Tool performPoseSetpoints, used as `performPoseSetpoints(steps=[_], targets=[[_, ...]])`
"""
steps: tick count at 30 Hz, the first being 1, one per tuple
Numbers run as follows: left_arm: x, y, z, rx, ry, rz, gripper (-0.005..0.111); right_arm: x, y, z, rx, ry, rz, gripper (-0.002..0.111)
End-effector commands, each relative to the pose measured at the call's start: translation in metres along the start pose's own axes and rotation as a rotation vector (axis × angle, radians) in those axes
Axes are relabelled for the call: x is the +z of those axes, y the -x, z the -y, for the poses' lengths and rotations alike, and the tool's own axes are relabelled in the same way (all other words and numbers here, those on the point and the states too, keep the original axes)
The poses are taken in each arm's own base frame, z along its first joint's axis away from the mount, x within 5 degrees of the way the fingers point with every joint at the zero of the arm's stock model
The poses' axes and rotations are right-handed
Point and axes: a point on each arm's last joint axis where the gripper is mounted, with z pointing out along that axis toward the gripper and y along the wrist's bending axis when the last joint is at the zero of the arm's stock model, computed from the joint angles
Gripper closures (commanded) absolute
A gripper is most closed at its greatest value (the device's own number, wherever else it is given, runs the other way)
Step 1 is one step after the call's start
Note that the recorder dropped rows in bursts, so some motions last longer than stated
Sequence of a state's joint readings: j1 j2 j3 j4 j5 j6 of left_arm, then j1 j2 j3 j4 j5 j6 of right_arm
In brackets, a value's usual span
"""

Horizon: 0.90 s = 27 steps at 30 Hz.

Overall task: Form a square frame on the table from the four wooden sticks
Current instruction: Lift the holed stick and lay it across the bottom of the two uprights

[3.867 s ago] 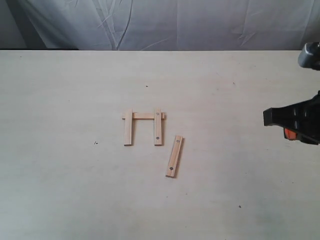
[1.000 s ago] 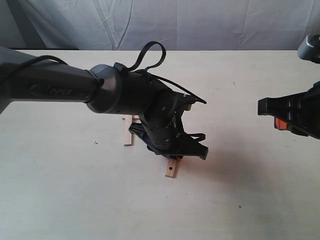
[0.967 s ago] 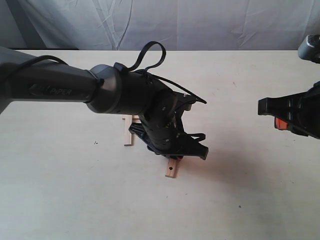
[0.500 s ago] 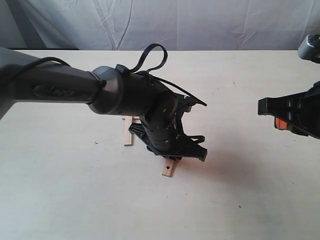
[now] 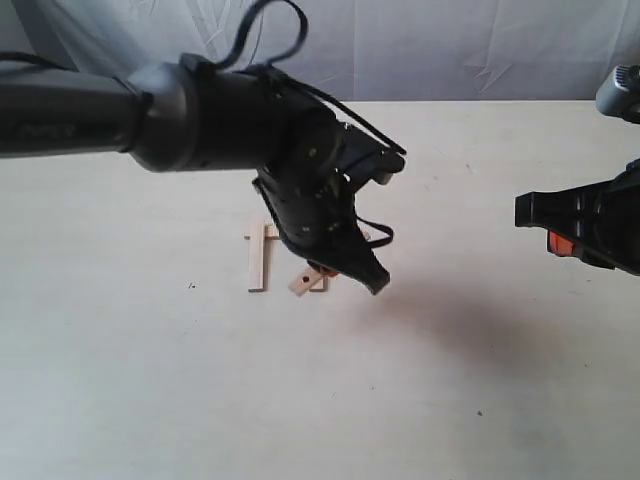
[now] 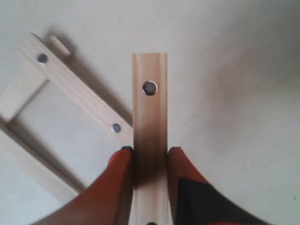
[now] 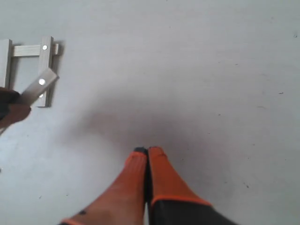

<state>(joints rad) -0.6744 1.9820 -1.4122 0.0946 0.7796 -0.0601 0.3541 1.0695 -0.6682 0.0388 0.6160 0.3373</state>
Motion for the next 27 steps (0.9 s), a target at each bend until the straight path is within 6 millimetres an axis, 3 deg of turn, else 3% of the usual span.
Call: performPoseSetpoints(steps=[1,5,9,21,27], targets=[[-0.012,0.0,-0.029,0.199,0.03,-0.005,0.107,-0.001,0.0,0.002,-0.002,-0.003,0.007,0.108],[-0.011,-0.004,-0.052,0.384,0.033,-0.018,0.107,-0.001,0.0,0.002,-0.004,-0.004,0.007,0.108],[-0.005,-0.004,-0.065,0.444,0.005,-0.002,0.107,-0.001,0.0,0.002,-0.004,-0.004,0.009,0.108],[0.034,-0.012,-0.061,0.615,-0.09,-0.068,0.107,-0.001,0.001,0.002,-0.011,-0.004,0.021,0.108],[0.039,-0.012,-0.058,0.661,-0.114,-0.051,0.107,-0.001,0.001,0.002,-0.014,-0.005,0.025,0.108]])
